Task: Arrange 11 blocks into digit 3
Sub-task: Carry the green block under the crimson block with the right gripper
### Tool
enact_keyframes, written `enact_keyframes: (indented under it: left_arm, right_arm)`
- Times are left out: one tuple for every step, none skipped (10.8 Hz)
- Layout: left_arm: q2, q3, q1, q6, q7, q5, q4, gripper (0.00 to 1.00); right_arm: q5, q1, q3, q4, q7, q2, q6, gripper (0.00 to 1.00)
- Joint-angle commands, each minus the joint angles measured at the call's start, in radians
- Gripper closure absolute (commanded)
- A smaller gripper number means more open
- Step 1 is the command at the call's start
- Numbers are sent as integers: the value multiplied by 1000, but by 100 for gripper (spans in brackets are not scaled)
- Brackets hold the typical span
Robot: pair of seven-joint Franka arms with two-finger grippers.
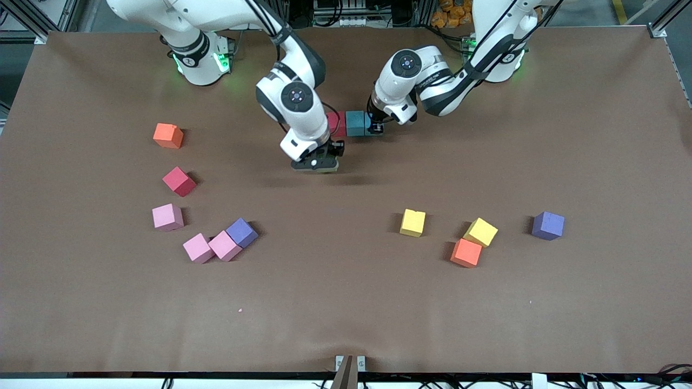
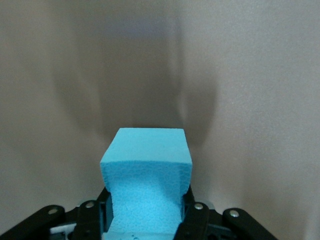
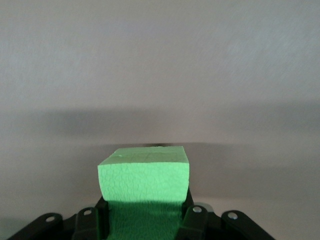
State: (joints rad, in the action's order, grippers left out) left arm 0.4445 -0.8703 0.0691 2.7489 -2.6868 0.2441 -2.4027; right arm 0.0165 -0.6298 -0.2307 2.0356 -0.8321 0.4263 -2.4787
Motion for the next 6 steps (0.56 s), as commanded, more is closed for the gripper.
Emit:
enact_keyframes:
  left_arm:
    - [13, 7, 12, 11, -28, 17, 11, 49]
    - [16, 7, 12, 9, -28, 17, 13, 43]
    - [16, 7, 12, 11, -27, 17, 13, 24]
    - [14, 7, 23, 9, -27, 17, 17, 0]
    - [14, 7, 26, 9, -30, 17, 19, 0]
    - [8, 7, 24, 3, -30, 18, 17, 0]
  right_arm:
    - [7, -27, -10, 34, -27, -11, -46, 65]
    - [-1, -33, -21, 52, -28, -12, -61, 65]
    - [-1, -30, -22, 93, -25, -9, -134, 65]
    - [-3, -24, -24, 138, -19, -6, -219, 65]
    - [-3, -22, -24, 149, -18, -6, -227, 65]
    - [-3, -22, -32, 149, -22, -8, -217, 65]
